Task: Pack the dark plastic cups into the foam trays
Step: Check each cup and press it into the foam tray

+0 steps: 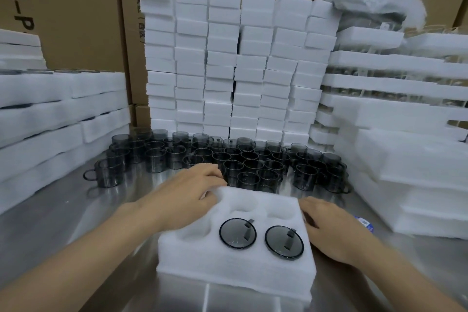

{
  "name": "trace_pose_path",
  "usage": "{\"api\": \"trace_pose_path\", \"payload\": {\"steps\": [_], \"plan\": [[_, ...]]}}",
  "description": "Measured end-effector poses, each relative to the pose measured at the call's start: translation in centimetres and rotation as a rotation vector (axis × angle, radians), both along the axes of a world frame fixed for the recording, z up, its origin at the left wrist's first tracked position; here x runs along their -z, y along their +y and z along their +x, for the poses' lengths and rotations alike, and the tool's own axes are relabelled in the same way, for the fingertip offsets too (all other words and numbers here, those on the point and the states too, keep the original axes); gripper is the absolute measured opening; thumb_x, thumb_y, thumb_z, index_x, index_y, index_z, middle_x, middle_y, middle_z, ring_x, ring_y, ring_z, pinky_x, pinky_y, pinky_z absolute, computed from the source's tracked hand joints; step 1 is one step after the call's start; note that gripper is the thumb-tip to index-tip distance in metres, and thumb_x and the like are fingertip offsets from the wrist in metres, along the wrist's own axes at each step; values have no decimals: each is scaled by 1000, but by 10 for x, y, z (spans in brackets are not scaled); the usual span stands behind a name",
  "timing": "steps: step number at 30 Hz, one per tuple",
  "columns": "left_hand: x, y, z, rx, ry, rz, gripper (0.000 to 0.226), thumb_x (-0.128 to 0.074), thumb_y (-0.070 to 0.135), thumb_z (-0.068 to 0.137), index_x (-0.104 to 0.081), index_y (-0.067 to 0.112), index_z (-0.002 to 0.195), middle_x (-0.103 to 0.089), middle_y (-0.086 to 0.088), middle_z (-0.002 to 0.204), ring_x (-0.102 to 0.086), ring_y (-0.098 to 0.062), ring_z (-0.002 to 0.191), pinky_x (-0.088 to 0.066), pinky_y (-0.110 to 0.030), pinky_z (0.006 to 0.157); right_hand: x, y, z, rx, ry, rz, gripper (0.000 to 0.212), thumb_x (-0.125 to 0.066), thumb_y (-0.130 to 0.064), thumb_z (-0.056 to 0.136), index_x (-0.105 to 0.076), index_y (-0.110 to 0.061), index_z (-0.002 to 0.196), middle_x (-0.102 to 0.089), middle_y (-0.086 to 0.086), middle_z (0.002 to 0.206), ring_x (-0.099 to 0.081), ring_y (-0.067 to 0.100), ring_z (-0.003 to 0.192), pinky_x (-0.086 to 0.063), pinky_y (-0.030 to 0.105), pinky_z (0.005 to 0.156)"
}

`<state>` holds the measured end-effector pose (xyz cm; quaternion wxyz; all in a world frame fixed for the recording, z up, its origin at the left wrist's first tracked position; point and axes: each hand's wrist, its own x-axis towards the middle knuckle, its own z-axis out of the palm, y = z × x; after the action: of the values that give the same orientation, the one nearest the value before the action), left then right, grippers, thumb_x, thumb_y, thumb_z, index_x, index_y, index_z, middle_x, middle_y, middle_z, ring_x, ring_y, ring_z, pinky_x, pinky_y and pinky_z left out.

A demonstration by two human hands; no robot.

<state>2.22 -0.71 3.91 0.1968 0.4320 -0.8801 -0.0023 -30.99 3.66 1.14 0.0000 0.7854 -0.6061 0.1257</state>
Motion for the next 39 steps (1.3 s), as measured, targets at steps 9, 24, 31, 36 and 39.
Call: {"api": "trace_pose_path", "payload": {"steps": [9,24,31,36,39], "plan": [[-12,49,-13,124,-67,-399,52,-44,35,104,-57,27,154,-50,9,158,-37,-5,140,-26,-24,120,-28,18,21,-148,-441,-542,49,-60,-34,105,-47,-47,151,-52,-30,140,-57,0,126,-50,26,99],[0,75,-43,409,-40,-543,44,-59,12,99,-69,16,141,-54,5,160,-41,-17,156,-49,-38,113,-28,40,51,-331,-310,-507,94,-80,-14,86,-33,-49,158,-49,-27,150,-59,0,127,-59,35,96],[4,71,-44,322,496,-302,70,-79,30,96,-45,42,156,-36,12,168,-44,-15,152,-46,-26,114,-33,43,55,-411,-371,-666,70,-84,-19,88,-54,-27,150,-60,-16,145,-64,4,124,-59,38,93],[1,66,-41,365,664,212,82,-88,32,89,-43,45,156,-66,10,136,-76,-22,110,-61,-31,95,-29,45,60,-464,-305,-599,81,-70,-16,78,-46,-37,152,-55,-22,146,-65,8,117,-61,36,81],[0,65,-43,350,680,183,79,-91,32,86,-49,41,152,-68,6,133,-75,-27,107,-61,-31,92,-27,43,57,-470,-292,-584,89,-78,-12,76,-43,-40,153,-54,-22,146,-66,10,114,-62,39,78]]}}
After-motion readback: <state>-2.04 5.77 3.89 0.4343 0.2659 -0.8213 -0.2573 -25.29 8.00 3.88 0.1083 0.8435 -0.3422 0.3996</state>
